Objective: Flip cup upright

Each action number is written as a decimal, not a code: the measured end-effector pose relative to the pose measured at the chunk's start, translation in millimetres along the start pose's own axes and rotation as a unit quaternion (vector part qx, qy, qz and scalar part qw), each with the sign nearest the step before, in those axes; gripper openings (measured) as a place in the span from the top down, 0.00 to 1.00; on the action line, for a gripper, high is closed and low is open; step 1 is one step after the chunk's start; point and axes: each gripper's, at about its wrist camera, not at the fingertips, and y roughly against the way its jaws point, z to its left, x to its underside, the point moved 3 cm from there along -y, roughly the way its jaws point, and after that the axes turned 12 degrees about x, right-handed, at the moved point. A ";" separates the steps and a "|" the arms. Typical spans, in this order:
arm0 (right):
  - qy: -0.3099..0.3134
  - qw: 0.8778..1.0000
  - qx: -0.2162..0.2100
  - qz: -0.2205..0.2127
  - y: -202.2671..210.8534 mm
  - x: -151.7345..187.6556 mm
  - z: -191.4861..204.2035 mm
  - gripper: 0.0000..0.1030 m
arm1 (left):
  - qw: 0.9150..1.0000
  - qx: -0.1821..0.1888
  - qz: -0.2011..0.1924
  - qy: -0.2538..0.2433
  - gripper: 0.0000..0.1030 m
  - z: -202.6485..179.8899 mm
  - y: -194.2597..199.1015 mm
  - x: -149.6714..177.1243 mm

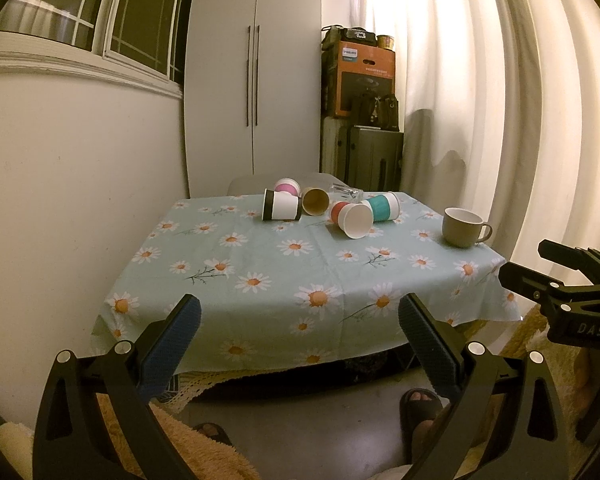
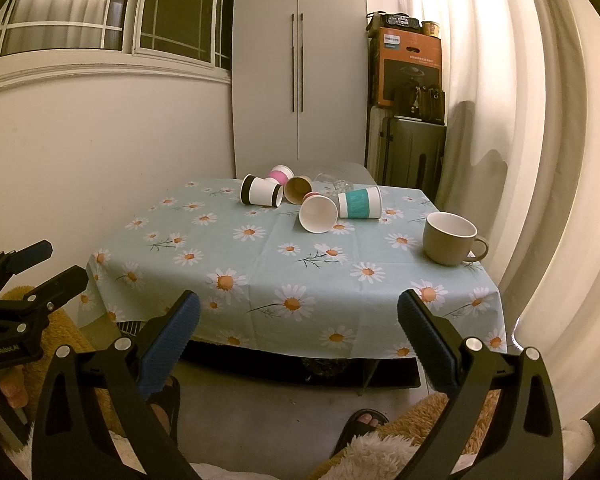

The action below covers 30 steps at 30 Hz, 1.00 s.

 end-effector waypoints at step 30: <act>0.000 1.000 0.000 0.001 -0.8 -0.2 -0.5 0.05 | 1.000 0.001 -0.002 0.001 0.06 -1.8 -1.9 3.6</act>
